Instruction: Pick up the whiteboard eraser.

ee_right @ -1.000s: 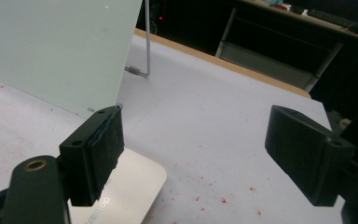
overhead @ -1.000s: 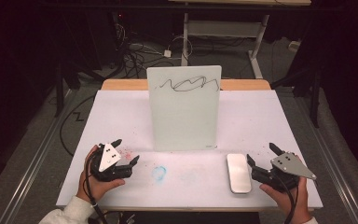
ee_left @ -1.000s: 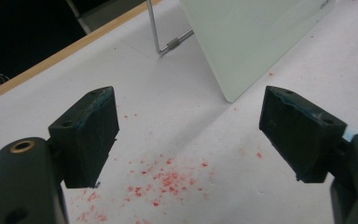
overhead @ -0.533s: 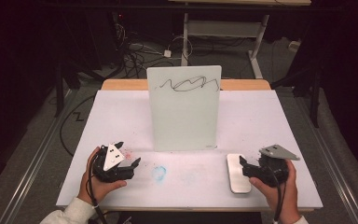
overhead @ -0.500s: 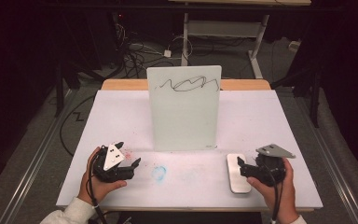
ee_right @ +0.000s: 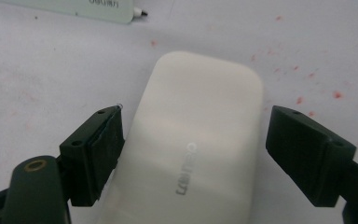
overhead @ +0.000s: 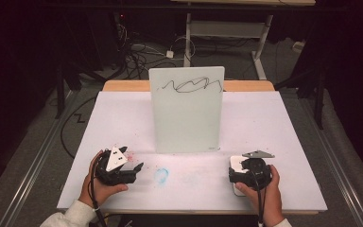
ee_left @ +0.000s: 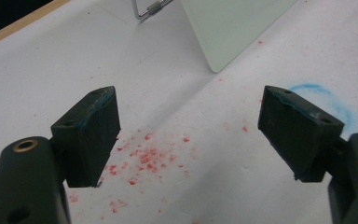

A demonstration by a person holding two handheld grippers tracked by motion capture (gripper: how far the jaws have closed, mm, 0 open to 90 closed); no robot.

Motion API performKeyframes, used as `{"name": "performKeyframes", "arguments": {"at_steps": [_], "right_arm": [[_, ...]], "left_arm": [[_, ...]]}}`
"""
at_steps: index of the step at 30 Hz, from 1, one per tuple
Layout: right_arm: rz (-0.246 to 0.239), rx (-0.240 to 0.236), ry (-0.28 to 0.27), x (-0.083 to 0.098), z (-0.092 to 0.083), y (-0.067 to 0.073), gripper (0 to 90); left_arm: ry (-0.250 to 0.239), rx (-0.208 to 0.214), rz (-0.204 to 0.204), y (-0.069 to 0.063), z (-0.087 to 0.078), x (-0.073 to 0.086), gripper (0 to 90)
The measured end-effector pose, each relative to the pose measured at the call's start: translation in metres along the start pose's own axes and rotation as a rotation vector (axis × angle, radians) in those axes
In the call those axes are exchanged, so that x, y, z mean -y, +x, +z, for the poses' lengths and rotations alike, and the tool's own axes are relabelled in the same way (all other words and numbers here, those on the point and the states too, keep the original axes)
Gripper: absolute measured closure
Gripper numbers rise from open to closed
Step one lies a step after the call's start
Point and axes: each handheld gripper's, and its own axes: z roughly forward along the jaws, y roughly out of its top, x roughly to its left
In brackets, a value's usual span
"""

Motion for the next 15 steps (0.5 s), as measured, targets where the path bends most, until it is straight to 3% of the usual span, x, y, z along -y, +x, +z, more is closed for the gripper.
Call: {"name": "performKeyframes", "arguments": {"at_steps": [5,9,15], "right_arm": [[0.025,0.001,0.013,0.0051,0.0054,0.0005,22.0],[0.002,0.000,-0.008,0.0071,0.0027,0.0022,29.0],[-0.065,-0.013,-0.030,0.0064,-0.0015,0.0041,30.2]], "left_arm": [[-0.005,0.002,0.028,-0.0021,0.0021,-0.0022,20.2],[0.008,0.012,0.014,-0.0029,0.0035,-0.0022,20.2],[0.001,0.015,0.007,-0.0023,0.0030,-0.0019,20.2]]}}
